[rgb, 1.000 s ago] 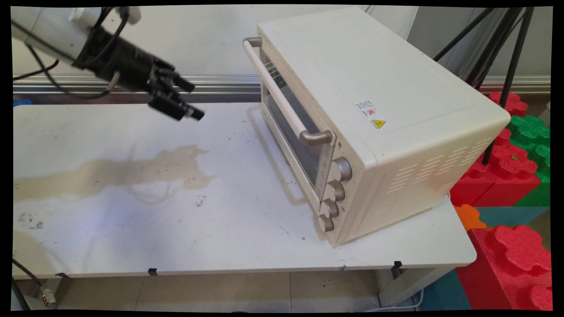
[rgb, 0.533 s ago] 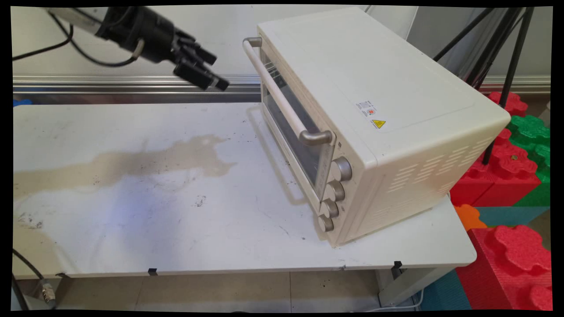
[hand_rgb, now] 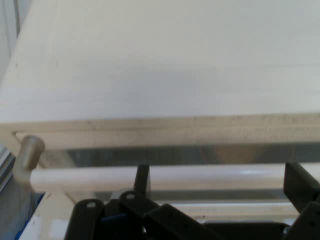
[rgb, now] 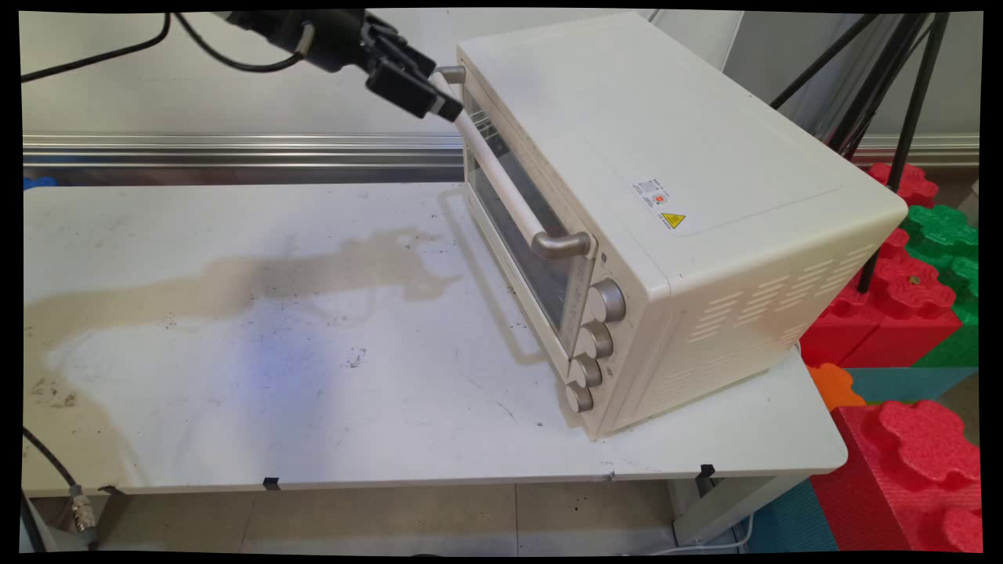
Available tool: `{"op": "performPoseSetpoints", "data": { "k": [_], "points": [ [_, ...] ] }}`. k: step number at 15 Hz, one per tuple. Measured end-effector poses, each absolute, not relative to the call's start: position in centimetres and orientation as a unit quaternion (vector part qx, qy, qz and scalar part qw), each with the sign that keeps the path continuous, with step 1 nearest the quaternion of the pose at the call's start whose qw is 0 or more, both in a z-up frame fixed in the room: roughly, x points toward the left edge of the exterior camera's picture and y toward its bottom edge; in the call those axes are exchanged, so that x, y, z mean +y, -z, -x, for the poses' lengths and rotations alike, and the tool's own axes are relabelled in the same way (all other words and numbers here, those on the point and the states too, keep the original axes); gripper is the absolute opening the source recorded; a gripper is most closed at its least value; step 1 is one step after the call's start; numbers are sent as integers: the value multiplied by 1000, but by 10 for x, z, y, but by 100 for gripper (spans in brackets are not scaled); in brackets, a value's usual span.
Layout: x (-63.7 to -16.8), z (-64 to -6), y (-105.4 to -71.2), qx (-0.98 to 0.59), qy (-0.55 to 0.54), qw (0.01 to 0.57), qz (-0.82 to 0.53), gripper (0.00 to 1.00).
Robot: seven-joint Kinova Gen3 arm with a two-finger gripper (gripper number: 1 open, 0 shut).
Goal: Open the oven
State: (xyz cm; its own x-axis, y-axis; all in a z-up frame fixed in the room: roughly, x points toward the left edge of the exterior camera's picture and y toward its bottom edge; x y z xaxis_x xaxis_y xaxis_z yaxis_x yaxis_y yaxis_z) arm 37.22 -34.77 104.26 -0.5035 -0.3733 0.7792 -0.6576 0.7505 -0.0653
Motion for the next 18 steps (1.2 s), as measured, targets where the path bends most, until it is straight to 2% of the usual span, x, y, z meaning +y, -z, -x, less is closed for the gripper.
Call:
{"op": "performPoseSetpoints", "data": {
  "k": [7, 8, 18],
  "points": [
    [-362, -347, -1042, -849, -166, 397, -307, 100],
    [-363, -344, -1041, -849, -164, 397, -308, 0],
    [-373, -323, -1027, -853, -152, 390, -313, 0]
  ]
}}
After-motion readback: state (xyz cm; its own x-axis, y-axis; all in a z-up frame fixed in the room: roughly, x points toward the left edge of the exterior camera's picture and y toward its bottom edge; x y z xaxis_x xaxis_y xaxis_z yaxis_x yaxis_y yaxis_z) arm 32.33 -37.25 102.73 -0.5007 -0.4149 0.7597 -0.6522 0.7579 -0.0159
